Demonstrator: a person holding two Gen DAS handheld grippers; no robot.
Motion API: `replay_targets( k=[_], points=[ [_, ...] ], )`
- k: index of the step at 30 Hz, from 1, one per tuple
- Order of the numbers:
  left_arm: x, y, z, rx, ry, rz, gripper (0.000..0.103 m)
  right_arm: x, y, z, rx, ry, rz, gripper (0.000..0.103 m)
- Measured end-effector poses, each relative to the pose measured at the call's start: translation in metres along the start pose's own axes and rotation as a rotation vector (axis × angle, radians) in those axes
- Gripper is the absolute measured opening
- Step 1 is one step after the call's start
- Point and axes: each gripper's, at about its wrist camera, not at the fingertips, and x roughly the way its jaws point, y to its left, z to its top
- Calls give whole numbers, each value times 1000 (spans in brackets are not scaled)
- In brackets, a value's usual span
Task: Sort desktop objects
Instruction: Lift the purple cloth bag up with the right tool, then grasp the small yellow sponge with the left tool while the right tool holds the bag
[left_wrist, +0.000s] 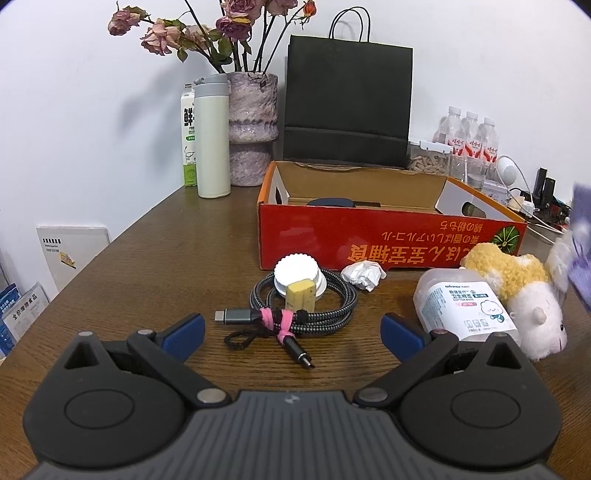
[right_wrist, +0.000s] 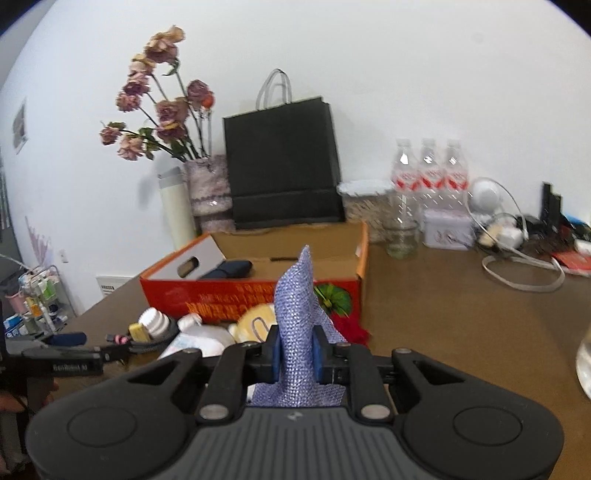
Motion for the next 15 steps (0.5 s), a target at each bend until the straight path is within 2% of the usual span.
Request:
replay_targets(
  k=[10, 15],
  points=[
    [10, -2, 7, 10, 28, 23, 103, 20, 18, 40, -70, -57, 60, 15],
    [21, -5, 18, 35, 16, 47, 103, 30, 24, 51, -88, -78, 75, 15]
  ],
)
